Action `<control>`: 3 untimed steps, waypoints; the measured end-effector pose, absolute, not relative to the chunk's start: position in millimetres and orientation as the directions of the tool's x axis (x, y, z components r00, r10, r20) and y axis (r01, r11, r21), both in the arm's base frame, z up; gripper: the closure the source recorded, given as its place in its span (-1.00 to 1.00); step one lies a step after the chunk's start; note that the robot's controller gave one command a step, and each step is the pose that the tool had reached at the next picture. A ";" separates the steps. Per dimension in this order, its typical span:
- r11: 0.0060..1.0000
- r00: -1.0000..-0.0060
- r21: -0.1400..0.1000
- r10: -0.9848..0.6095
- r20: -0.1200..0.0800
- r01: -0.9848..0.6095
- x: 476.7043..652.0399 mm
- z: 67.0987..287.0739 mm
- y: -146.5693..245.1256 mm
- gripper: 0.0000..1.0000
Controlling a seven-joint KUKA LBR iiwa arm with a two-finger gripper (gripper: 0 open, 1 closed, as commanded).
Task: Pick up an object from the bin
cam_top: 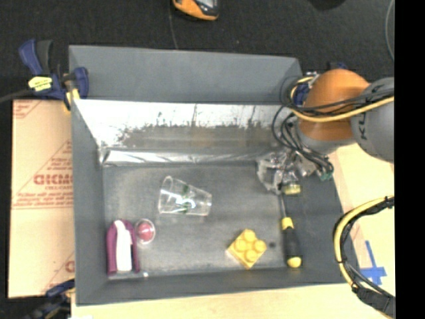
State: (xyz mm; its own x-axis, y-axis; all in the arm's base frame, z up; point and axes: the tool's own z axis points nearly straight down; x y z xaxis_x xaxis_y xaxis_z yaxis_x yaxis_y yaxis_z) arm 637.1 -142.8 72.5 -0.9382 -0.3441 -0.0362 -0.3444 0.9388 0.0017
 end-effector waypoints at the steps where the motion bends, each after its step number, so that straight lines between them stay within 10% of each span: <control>1: 0.939 -0.938 0.002 -0.344 -0.036 -0.344 637.0 72.5 -142.8 1.00; 3: 0.940 -0.939 -0.004 -0.342 -0.034 -0.342 635.6 134.1 -146.7 1.00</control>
Offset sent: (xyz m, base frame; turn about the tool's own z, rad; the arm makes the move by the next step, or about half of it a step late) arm 0.0000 -0.0001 0.1524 -0.0001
